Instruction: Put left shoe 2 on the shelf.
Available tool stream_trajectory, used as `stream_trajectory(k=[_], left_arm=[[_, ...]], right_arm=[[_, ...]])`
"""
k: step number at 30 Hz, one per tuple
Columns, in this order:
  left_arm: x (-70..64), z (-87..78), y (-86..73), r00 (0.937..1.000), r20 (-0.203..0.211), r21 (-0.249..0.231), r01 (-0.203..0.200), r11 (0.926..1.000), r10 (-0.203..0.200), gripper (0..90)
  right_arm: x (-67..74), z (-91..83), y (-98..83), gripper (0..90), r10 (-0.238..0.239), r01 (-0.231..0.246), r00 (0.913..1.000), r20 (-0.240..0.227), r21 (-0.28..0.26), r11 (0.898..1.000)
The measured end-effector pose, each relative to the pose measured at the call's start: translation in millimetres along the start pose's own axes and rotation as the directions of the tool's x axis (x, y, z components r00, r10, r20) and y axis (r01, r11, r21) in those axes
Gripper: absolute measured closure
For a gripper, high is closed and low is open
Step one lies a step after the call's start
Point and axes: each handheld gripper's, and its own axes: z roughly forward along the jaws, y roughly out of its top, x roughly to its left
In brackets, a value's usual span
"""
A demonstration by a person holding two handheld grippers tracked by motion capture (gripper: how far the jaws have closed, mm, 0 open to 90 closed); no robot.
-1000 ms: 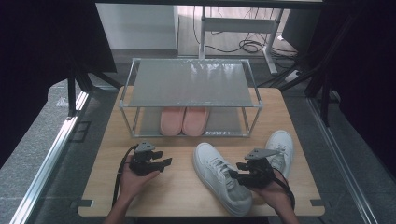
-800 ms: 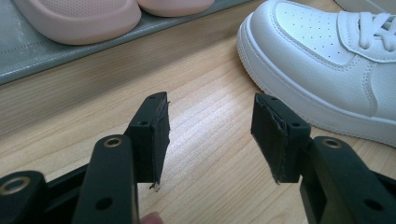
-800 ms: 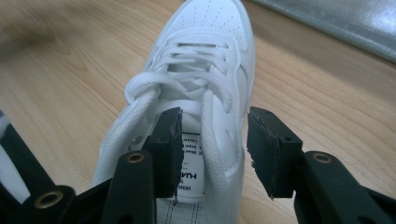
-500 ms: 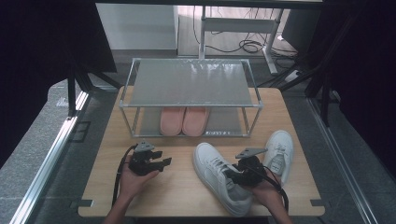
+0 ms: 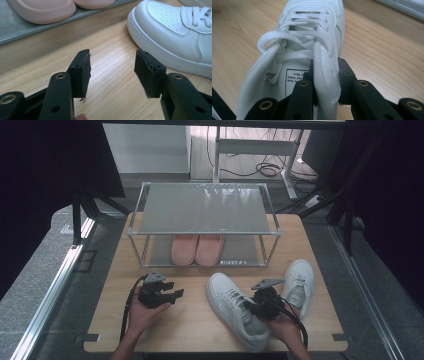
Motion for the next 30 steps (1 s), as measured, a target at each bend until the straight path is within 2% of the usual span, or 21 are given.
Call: stream_trajectory(k=[3,8,11,18,21,27,30], left_arm=[[0.0,0.0,0.0,1.0000,0.000,0.000,0.000,1.0000,0.000,47.4],[-0.5,0.6,0.0,1.0000,0.000,0.003,-0.002,1.0000,0.002,47.4],[-0.1,0.0,0.1,1.0000,0.000,0.001,-0.001,1.0000,0.001,47.4],[0.7,-1.1,0.1,1.0000,-0.002,-0.002,0.001,1.0000,-0.001,47.4],[0.6,-0.7,0.1,1.0000,-0.002,-0.001,0.001,1.0000,-0.001,47.4],[0.1,-0.4,0.1,1.0000,-0.001,0.000,0.002,1.0000,-0.002,47.4],[0.2,-0.6,0.1,1.0000,-0.004,0.001,0.002,1.0000,-0.002,47.4]], right_arm=[[0.2,-0.4,-1.6,79.9,0.011,-0.011,0.9999,0.004,-0.015,1.000],[-2.2,-2.4,-3.8,80.5,0.036,-0.037,0.9989,-0.030,-0.038,0.999],[-0.6,-4.0,-3.4,80.8,0.032,-0.034,0.9990,-0.032,-0.060,0.998],[-1.4,-9.1,-1.7,81.3,0.047,-0.053,0.9977,-0.050,-0.117,0.992],[-4.2,-11.9,-1.8,81.6,0.059,-0.068,0.9957,-0.072,-0.140,0.988],[-10.4,-21.1,-1.2,81.7,0.097,-0.124,0.9861,-0.135,-0.213,0.969],[-14.8,-26.3,-0.4,81.7,0.129,-0.174,0.9747,-0.182,-0.252,0.952]])
